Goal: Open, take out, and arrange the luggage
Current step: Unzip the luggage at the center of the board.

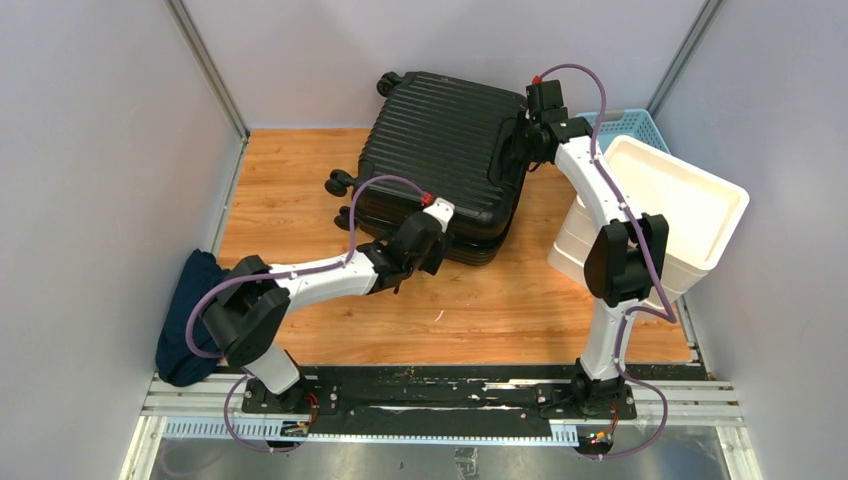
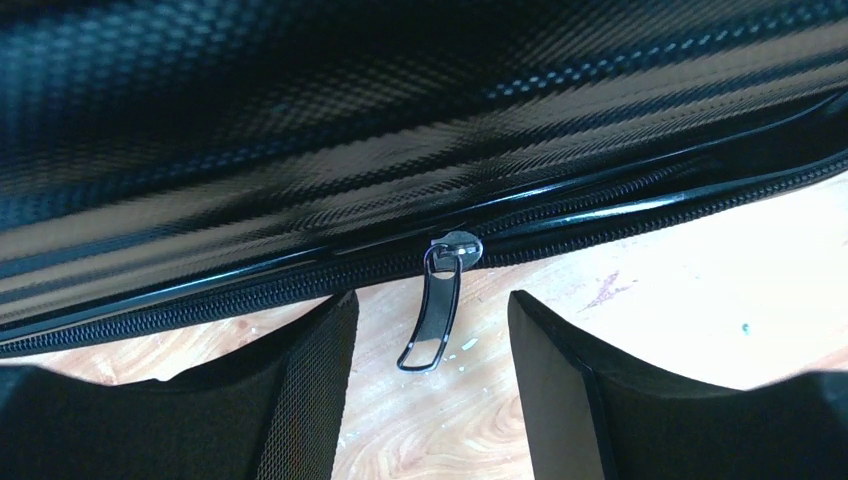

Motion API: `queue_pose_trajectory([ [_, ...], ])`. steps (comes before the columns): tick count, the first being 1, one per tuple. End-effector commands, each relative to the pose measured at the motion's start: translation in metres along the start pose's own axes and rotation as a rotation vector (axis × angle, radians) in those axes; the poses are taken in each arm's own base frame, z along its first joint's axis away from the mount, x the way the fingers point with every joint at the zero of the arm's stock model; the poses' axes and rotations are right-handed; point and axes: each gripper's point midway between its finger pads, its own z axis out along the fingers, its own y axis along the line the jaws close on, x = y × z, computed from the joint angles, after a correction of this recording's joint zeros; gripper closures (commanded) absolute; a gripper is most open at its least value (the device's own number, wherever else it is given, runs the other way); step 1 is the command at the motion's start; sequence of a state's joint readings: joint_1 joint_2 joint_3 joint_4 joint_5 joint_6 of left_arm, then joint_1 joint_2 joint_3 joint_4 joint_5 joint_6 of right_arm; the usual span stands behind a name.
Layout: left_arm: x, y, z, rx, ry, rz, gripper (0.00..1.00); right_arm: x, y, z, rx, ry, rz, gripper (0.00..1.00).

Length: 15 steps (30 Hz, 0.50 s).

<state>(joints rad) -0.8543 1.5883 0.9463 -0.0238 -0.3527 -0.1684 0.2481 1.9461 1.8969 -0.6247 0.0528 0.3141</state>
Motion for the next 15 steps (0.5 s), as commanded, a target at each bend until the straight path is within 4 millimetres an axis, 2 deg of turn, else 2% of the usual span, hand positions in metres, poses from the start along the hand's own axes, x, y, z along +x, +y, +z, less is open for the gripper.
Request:
queue_pose_trajectory([
  [1,-0.015,0.002,0.008,-0.062,-0.078,0.039,0.37,0.034,0.015,0.010,-0.080,0.115,-0.014,0.67],
  [3,-0.018,0.001,0.009,-0.072,-0.092,0.052,0.38,0.034,0.015,0.011,-0.081,0.117,-0.015,0.68],
  [6,-0.023,0.001,0.008,-0.078,-0.106,0.058,0.45,0.035,0.016,0.011,-0.083,0.118,-0.014,0.67],
  [13,-0.029,-0.006,0.007,-0.081,-0.121,0.074,0.49,0.036,0.016,0.011,-0.088,0.121,-0.016,0.68],
  [15,-0.029,-0.007,0.008,-0.084,-0.119,0.086,0.68,0.036,0.016,0.011,-0.086,0.121,-0.015,0.68],
])
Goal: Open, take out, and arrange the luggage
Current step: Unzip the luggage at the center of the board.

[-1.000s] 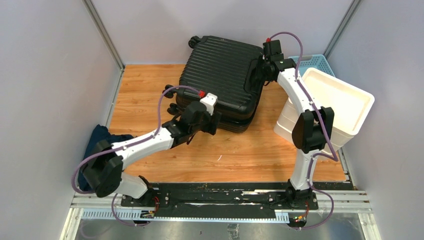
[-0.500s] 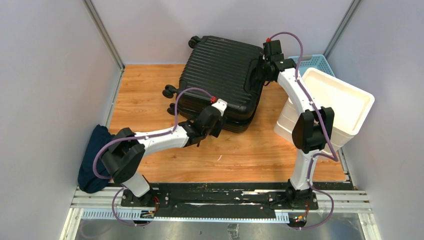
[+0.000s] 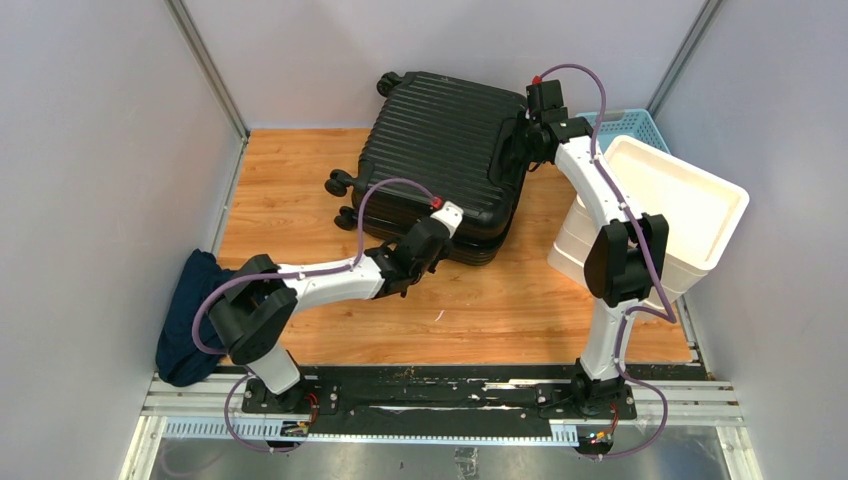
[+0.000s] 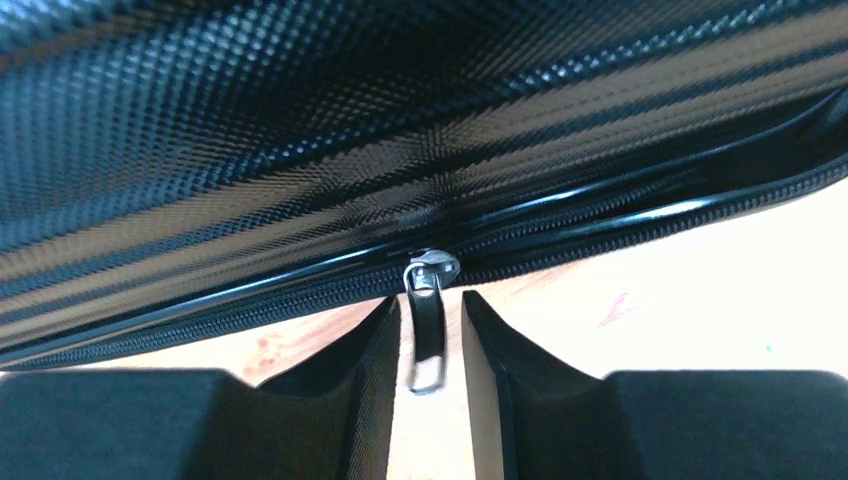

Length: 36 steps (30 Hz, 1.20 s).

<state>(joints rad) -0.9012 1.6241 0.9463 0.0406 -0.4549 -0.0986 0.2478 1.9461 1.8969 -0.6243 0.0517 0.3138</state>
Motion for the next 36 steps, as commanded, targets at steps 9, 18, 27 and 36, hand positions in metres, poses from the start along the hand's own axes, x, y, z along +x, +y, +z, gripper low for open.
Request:
queue_pose_trajectory([
  [9,-0.020,0.001,0.004,-0.039,-0.065,0.024,1.00,0.036,0.016,0.008,-0.088,0.120,-0.016,0.68],
  [18,-0.017,0.035,-0.016,-0.168,-0.104,0.066,1.00,0.034,0.003,0.010,-0.029,0.106,-0.022,0.67],
  [27,0.000,0.065,-0.018,-0.247,-0.095,0.023,1.00,0.035,-0.025,0.017,0.058,0.110,-0.003,0.70],
  [36,0.006,0.095,-0.030,-0.262,-0.108,-0.030,1.00,0.041,-0.038,0.027,0.091,0.132,-0.005,0.72],
])
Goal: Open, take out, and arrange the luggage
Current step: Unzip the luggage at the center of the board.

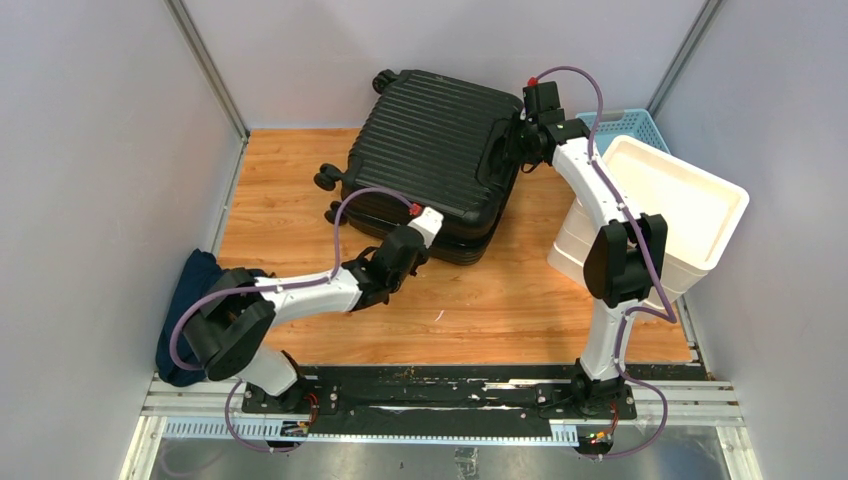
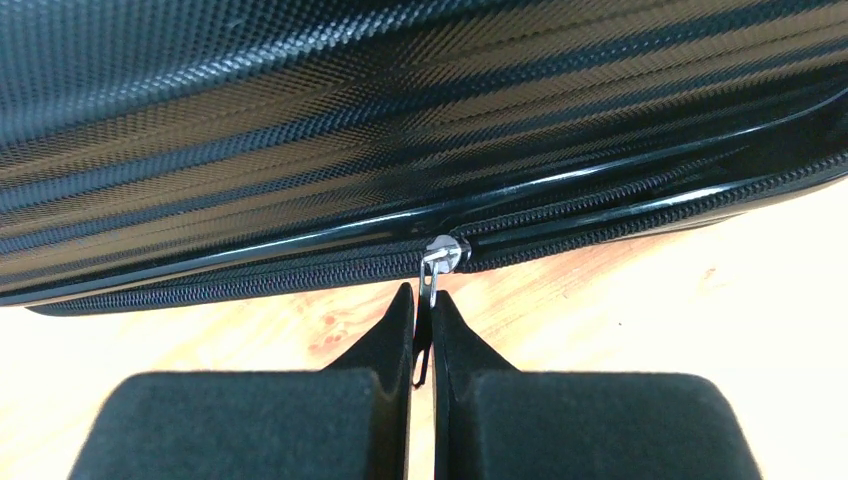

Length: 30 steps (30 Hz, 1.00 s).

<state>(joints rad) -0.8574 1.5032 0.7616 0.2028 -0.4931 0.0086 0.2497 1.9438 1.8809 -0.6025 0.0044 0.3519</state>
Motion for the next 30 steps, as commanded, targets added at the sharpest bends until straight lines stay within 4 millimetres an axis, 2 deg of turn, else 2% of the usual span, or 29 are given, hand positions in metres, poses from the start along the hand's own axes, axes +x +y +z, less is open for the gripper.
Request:
queue_pose_trajectory([
  [1,-0.004,0.058,-0.013,-0.167,-0.030,-0.102,1.00,0.036,-0.052,0.024,0.148,0.123,-0.040,0.72],
  [9,0.002,0.068,-0.028,-0.076,-0.079,-0.263,1.00,0.031,-0.053,0.020,0.153,0.110,-0.049,0.72],
  [11,0.001,0.072,-0.031,-0.070,-0.089,-0.271,1.00,0.028,-0.047,0.015,0.130,0.100,-0.051,0.72],
  [14,0.003,0.074,-0.032,-0.066,-0.087,-0.269,1.00,0.012,-0.039,-0.002,0.112,0.052,-0.057,0.73],
  [19,0.015,0.070,-0.030,-0.039,-0.063,-0.278,1.00,-0.010,-0.029,-0.023,0.079,-0.016,-0.043,0.74],
  [21,0.014,0.063,-0.031,-0.001,-0.075,-0.295,1.00,-0.012,-0.021,-0.027,0.037,-0.022,-0.025,0.74],
  [23,0.008,0.050,-0.034,0.082,-0.097,-0.353,0.99,-0.007,-0.005,-0.029,-0.052,0.000,-0.010,0.74],
  [26,-0.005,0.028,-0.041,0.216,-0.122,-0.460,0.88,-0.003,0.007,-0.033,-0.108,0.015,-0.009,0.75],
  [30,-0.026,0.006,-0.053,0.362,-0.200,-0.597,0.64,-0.003,0.016,-0.046,-0.151,0.000,0.003,0.77],
])
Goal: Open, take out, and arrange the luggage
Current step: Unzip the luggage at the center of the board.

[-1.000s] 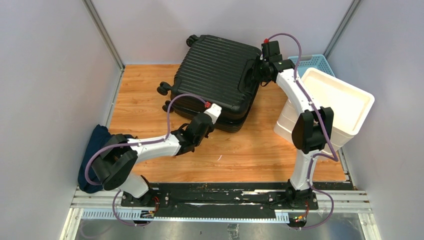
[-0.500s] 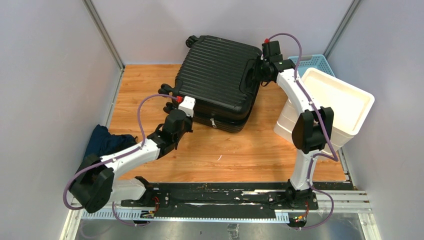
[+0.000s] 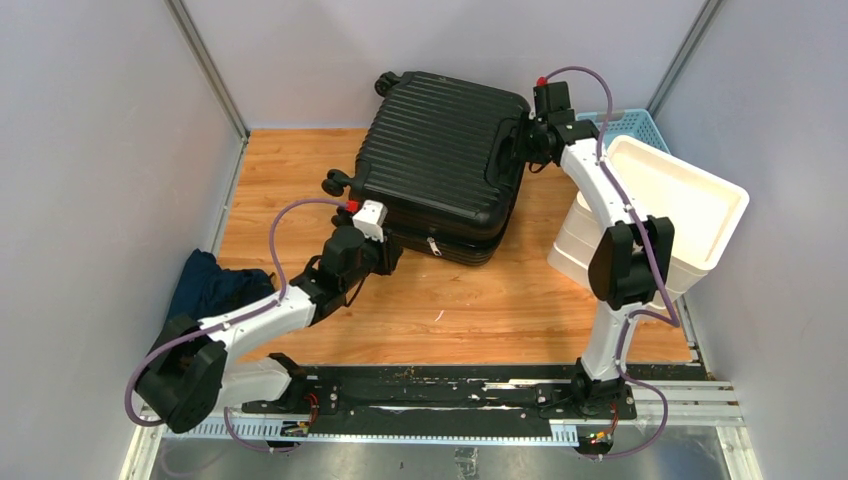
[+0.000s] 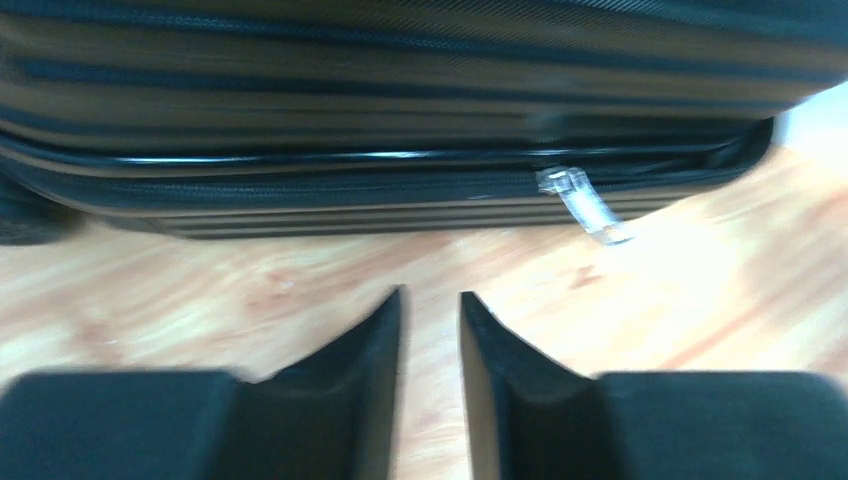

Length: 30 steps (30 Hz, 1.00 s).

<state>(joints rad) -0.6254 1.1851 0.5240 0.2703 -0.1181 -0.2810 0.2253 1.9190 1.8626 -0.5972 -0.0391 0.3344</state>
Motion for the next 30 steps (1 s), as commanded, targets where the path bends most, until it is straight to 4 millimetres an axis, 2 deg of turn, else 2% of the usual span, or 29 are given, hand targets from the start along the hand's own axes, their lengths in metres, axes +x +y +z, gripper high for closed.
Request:
queue_pose_trajectory([
  [1,-0.022,-0.043,-0.008,0.218,-0.101,-0.191,0.58,-0.003,0.023,-0.043,-0.129,-0.010,0.007,0.78],
  [4,-0.026,-0.049,-0.005,0.251,-0.125,-0.240,0.37,-0.009,0.027,-0.055,-0.148,-0.042,0.010,0.81],
  [8,-0.022,-0.061,0.009,0.302,-0.100,-0.313,0.34,-0.009,0.038,-0.063,-0.205,-0.043,0.033,0.83],
  [12,-0.015,-0.052,0.023,0.239,-0.094,-0.380,0.32,-0.006,0.040,-0.059,-0.221,-0.030,0.041,0.83],
  [14,-0.013,-0.050,0.028,0.225,-0.088,-0.396,0.31,-0.005,0.038,-0.058,-0.221,-0.028,0.027,0.76],
  [17,-0.009,-0.054,0.032,0.229,-0.085,-0.417,0.31,-0.004,0.031,-0.053,-0.217,-0.027,-0.027,0.57],
  [18,-0.008,-0.053,0.033,0.220,-0.088,-0.425,0.31,-0.003,0.026,-0.050,-0.196,-0.028,-0.032,0.49],
  [21,-0.004,-0.052,0.037,0.219,-0.110,-0.462,0.31,0.001,0.009,-0.039,-0.133,-0.019,-0.027,0.32],
  [23,-0.003,-0.054,0.038,0.230,-0.117,-0.475,0.31,0.000,-0.001,-0.033,-0.090,-0.022,-0.026,0.29],
  [26,-0.003,-0.052,0.035,0.229,-0.133,-0.477,0.31,0.001,-0.015,-0.020,-0.040,-0.012,-0.005,0.29],
  [30,-0.004,-0.049,0.031,0.227,-0.148,-0.457,0.31,0.008,-0.019,0.007,-0.045,0.056,0.042,0.33],
])
